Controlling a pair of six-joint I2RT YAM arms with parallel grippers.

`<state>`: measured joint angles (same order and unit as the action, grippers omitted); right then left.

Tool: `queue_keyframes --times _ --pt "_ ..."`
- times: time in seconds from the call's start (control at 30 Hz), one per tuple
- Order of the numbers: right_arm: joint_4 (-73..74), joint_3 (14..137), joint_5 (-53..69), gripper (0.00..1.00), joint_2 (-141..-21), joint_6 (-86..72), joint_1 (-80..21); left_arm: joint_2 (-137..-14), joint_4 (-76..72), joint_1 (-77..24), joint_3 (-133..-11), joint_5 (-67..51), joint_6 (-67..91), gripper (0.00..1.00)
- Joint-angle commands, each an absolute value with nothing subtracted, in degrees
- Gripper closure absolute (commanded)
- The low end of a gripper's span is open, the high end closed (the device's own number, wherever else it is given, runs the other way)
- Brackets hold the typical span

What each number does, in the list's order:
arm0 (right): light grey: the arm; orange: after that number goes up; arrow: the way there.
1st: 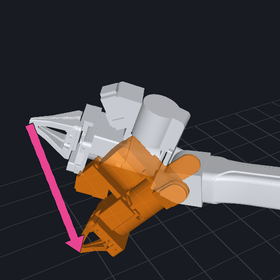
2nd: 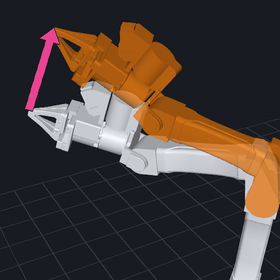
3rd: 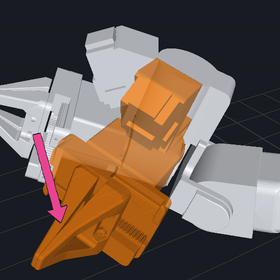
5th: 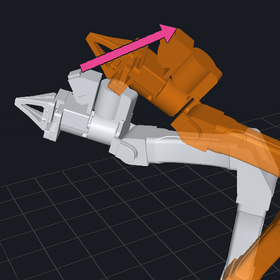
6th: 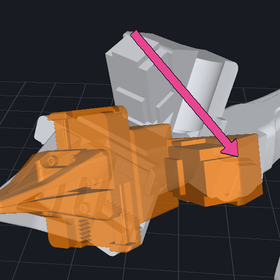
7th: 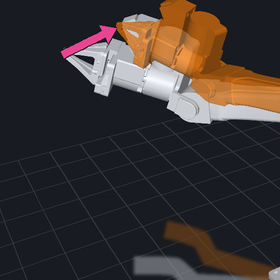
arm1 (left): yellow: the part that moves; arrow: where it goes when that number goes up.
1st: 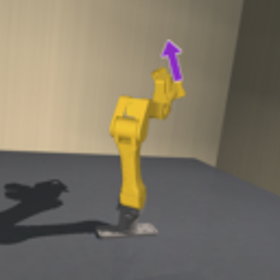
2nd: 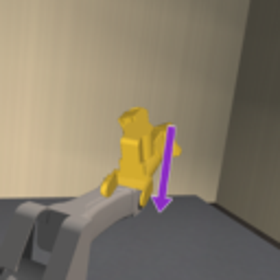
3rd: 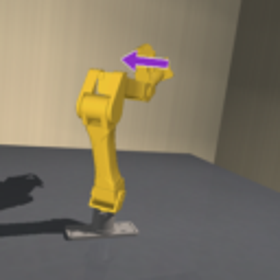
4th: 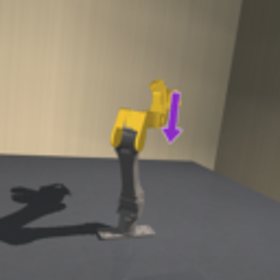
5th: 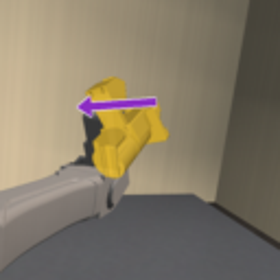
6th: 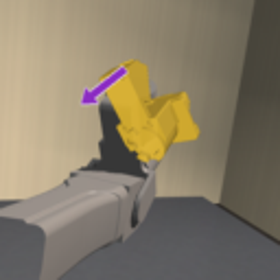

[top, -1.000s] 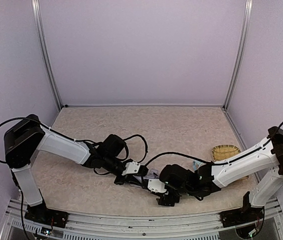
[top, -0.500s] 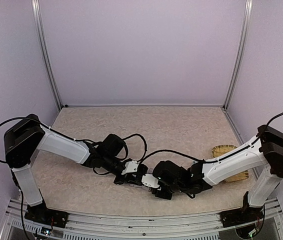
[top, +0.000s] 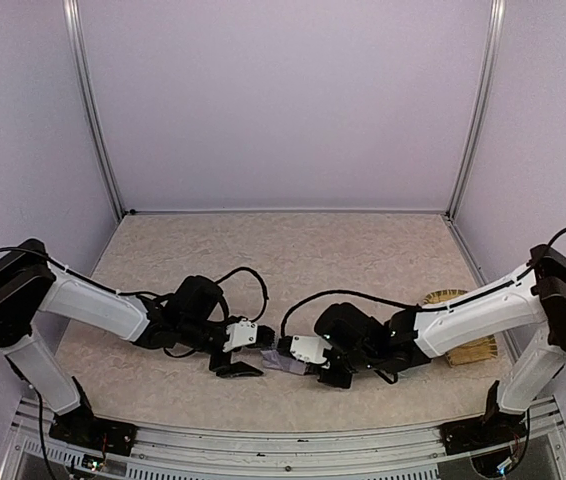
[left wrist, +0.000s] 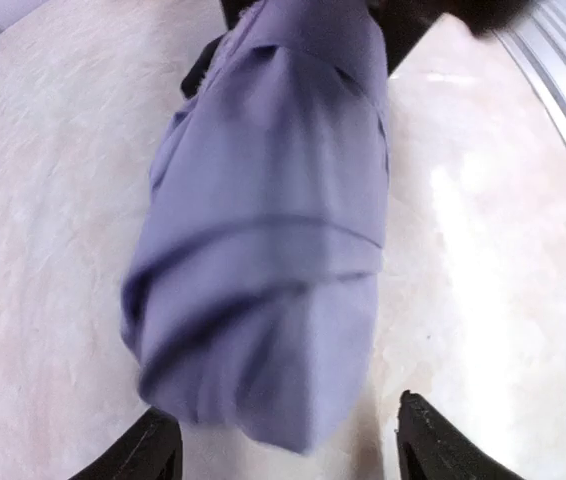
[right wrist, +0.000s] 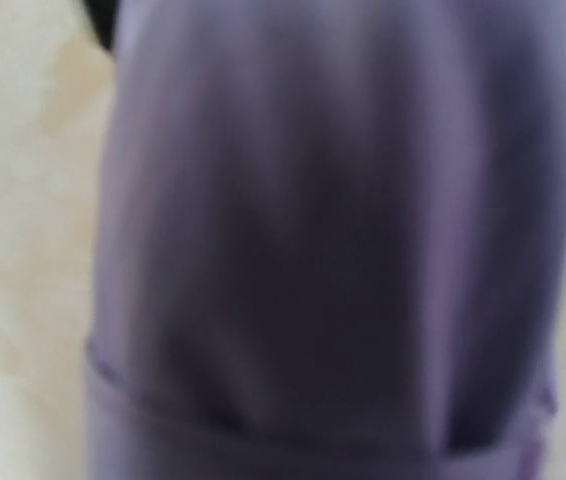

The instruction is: Put away the umbrella

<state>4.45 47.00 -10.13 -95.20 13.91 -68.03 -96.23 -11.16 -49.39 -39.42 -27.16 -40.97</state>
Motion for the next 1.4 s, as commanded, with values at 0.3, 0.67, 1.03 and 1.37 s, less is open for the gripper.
queue_keyframes --times 0.3,0.67,1.03,1.37 --pt "7.1 56.1 -5.9 1.0 -78.1 21.7 -57.4 -68.6 -33.9 -48.1 -37.3 -10.5 -24.7 0.01" --pt "18.5 79.4 2.9 1.0 -78.7 32.5 -53.8 -65.5 -40.1 -36.9 -39.9 -39.3 -6.4 0.3" --pt "24.3 94.2 9.1 1.0 -83.4 38.3 -54.1 -78.2 -50.9 -41.5 -43.0 -43.8 -8.1 0.19" --pt "24.5 95.4 9.5 1.0 -84.4 38.8 -54.6 -84.6 -54.3 -48.6 -43.8 -48.5 -7.2 0.22"
